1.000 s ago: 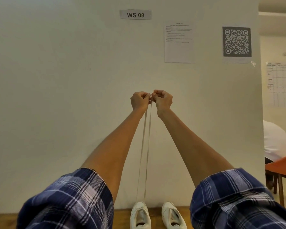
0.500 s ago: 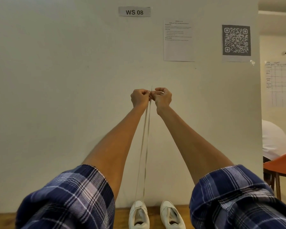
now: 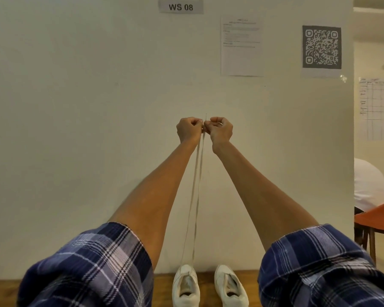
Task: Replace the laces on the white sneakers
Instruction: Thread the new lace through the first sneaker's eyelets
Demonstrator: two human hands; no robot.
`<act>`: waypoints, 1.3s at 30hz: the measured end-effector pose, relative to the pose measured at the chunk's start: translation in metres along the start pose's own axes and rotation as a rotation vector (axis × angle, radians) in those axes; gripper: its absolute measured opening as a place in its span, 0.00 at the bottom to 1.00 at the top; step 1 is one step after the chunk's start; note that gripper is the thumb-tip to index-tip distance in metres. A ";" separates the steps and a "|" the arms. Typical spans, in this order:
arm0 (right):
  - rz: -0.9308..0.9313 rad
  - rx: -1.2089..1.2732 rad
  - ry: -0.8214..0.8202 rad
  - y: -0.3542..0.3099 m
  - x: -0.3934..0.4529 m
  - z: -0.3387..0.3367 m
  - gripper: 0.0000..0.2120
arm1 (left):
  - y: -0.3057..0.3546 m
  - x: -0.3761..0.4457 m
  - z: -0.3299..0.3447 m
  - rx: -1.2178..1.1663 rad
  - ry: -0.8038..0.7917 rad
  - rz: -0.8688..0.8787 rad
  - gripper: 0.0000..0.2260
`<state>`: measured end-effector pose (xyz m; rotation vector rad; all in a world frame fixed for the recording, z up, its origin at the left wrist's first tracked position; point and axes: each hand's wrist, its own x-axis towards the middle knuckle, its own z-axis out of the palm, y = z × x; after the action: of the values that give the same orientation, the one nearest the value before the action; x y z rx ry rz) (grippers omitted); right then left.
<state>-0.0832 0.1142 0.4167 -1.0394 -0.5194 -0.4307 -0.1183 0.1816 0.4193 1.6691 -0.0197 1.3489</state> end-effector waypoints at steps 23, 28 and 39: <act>0.754 -0.860 -0.384 0.377 -0.156 -0.136 0.16 | -0.345 -0.180 -0.028 0.852 -0.581 -0.751 0.13; 0.813 -0.943 -0.463 0.418 -0.179 -0.144 0.21 | -0.400 -0.231 -0.019 0.714 -0.648 -0.932 0.22; 0.721 -0.955 -0.451 0.413 -0.188 -0.147 0.17 | -0.402 -0.252 -0.019 0.605 -0.460 -1.027 0.20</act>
<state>0.0297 0.1841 -0.0412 -2.1682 -0.2780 0.2618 -0.0146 0.2833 -0.0328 1.9897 0.9243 0.1730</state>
